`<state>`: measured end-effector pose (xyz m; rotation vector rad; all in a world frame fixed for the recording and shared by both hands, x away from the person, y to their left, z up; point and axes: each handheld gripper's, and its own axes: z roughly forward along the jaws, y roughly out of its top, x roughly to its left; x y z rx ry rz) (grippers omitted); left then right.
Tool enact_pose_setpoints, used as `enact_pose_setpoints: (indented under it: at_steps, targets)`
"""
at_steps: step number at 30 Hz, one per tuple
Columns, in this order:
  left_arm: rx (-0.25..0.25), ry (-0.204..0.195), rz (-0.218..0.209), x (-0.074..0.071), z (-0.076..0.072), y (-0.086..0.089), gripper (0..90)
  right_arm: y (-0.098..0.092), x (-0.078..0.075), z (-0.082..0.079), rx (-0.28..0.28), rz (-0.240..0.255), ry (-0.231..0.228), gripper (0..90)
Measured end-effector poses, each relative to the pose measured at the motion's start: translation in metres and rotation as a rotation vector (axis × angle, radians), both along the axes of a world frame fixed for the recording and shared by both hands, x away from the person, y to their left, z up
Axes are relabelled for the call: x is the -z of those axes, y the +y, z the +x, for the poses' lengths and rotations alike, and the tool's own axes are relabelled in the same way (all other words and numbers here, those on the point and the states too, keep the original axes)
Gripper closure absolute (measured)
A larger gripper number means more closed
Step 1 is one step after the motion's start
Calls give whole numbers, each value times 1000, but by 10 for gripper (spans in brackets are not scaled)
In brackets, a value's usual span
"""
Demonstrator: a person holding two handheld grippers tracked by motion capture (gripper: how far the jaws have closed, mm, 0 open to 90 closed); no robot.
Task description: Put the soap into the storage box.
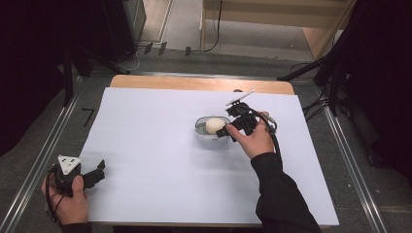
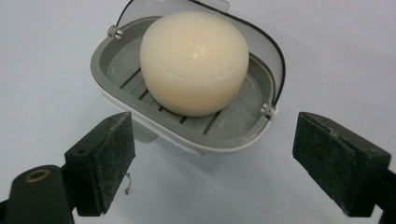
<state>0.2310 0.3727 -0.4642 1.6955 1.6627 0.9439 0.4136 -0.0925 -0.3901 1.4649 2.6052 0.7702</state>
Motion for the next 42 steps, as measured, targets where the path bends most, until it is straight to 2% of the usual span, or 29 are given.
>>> enact_pose_setpoints:
  at_steps: [12, 28, 36, 42]
  targets:
    - [-1, 1, 1, 0, 0, 0, 141, -20, 2, -16, 12, 4, -21, 130]
    - [-2, -1, 0, 0, 0, 0, 141, -43, 12, -35, 32, -17, -48, 108]
    - [-2, -2, 1, 0, 0, 0, 141, -50, 21, -43, 44, -19, -30, 82]
    - [-1, -2, 3, 0, 0, 0, 141, -57, 26, -49, 41, -13, -37, 77]
